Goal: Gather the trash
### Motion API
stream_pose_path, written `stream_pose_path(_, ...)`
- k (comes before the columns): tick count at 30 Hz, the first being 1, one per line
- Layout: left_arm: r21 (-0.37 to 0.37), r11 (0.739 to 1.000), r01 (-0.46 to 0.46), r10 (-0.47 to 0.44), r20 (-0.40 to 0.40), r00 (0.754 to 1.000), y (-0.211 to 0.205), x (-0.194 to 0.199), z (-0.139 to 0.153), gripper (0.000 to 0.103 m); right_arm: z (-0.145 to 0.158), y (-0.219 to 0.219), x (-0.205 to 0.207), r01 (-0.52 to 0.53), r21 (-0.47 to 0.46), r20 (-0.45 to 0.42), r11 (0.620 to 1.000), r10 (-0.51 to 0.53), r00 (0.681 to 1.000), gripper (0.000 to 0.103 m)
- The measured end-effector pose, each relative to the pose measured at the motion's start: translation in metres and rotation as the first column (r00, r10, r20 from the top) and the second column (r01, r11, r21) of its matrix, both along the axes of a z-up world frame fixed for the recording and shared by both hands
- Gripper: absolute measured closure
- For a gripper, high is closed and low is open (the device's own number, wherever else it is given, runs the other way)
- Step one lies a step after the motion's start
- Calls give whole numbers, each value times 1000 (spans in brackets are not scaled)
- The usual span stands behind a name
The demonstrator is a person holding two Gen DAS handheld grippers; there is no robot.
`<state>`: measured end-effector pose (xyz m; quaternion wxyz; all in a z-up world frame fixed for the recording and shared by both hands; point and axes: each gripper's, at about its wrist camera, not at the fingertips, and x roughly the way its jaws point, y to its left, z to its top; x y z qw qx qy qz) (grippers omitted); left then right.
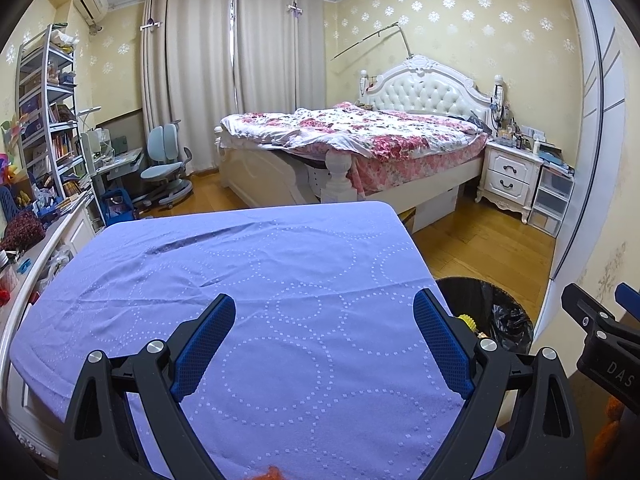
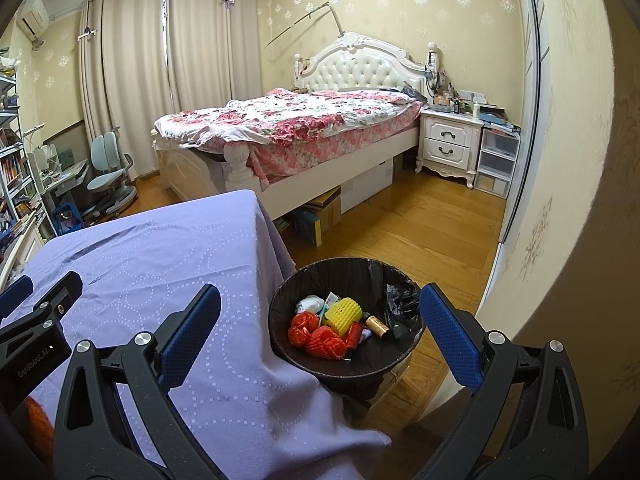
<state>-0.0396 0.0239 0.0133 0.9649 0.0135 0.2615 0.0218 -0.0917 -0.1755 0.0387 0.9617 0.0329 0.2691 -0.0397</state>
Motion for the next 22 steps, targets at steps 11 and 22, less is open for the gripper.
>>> stream_pose_path(11,15,1000,-4,4,-1,1000,1,-1,-1,13,1,0,1,-2,0,-3,1000,2,1000,6)
stream_pose_path(22,-1,1000,-7,7,-44,999,4,6,-6,13,-1,-1,3,-2,6,-8,1000,2,1000,6)
